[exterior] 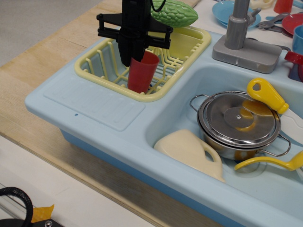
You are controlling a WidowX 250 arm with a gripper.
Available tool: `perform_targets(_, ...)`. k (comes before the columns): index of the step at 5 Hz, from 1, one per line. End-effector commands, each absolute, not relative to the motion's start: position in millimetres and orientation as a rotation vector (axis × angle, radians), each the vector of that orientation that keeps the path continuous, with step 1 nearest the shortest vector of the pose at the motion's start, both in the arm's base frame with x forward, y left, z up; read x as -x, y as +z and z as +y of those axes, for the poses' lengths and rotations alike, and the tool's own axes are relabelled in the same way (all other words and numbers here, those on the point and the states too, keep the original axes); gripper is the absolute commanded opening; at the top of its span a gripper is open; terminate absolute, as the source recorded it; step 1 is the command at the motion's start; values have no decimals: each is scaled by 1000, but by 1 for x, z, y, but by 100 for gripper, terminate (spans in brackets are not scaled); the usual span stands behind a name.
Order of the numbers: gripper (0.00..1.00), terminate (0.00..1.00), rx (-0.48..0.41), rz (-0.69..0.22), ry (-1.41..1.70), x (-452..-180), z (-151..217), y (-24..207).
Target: Flip cup upright
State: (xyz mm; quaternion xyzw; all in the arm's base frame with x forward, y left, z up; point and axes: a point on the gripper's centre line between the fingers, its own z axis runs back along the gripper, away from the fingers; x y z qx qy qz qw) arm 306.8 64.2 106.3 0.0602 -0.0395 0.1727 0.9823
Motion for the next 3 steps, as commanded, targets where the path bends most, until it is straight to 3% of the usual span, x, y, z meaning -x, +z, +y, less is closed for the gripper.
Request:
perform_targets(1,0,0,-89,-186,377,-309,75,132)
perform_targets(3,0,0,42,-241,376,-306,77,122)
